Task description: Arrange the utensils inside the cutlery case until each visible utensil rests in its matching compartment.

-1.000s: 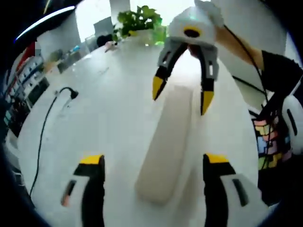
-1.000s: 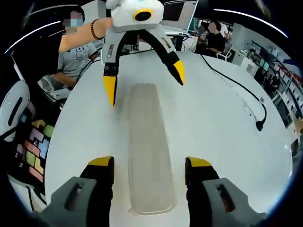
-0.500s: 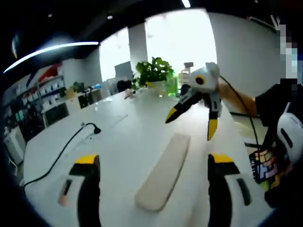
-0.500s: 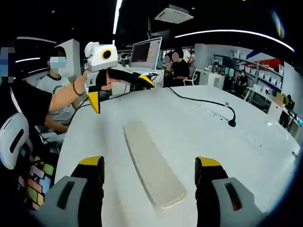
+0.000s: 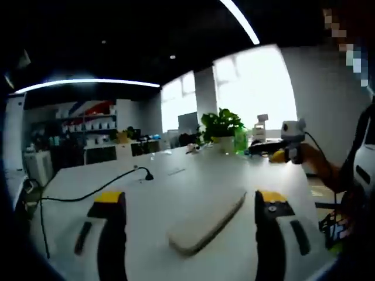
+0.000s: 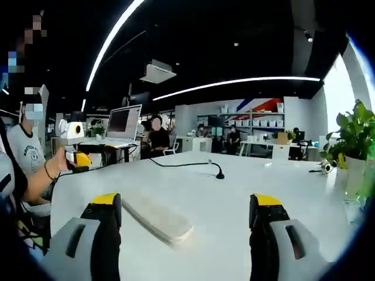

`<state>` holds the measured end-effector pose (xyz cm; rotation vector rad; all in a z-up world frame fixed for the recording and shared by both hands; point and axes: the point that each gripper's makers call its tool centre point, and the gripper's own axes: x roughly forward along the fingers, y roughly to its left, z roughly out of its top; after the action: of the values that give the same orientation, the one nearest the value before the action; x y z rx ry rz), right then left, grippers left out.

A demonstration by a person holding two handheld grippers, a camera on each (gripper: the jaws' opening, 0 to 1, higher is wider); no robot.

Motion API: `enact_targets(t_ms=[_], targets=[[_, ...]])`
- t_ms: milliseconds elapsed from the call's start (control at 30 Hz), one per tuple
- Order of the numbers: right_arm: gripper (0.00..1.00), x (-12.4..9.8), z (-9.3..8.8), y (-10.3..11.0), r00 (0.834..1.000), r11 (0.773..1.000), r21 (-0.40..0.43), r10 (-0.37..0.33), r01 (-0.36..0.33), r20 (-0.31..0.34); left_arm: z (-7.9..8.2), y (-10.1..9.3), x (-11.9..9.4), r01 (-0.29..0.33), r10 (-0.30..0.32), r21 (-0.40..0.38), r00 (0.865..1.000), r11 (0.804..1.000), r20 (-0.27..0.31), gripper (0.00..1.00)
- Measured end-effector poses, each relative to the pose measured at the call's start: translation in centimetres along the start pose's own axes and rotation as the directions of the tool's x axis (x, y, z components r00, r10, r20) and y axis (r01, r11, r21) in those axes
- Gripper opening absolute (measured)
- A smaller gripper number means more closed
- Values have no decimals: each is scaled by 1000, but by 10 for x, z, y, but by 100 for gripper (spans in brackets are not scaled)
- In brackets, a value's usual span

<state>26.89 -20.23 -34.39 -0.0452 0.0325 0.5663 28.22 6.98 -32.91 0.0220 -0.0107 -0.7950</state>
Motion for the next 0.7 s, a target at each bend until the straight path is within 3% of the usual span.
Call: enact_targets(t_ms=[33,100,233,300,400,467,533,567,700], targets=[[94,-5,0,0,1000,1000,8,-14,14,9,1,0,-5,-13,13,-33,1000,999,7,94],[93,-16,3,-1,998,999,26,-44,43,49,0,-8,-14,-2,2,-17,1000,1000,10,95],[92,-35,6,-8,990,994,40,-104,100,93,-6,-16,-30,-40,40,5,999,999,12,96],[91,-44,3,-13,986,990,31,-141,139,89,-1,-12,-40,-70,72,-32,996,997,62,96],[90,-53,2,-16,980,986,36,-168,165,102,0,-8,-50,-75,76,-29,996,997,47,98],[91,-54,-3,-14,986,987,8,-159,159,56,3,-5,-57,-102,103,-18,993,995,51,100],[91,-59,0,-14,980,982,-6,-187,188,61,5,-4,-62,-112,114,-23,992,993,52,99],[90,-62,1,-15,977,979,-18,-202,204,63,6,-6,-66,-113,114,-24,992,993,54,99],[93,-79,5,-31,937,938,-46,-340,344,77,8,-7,-82,-156,156,-1,986,988,64,100]])
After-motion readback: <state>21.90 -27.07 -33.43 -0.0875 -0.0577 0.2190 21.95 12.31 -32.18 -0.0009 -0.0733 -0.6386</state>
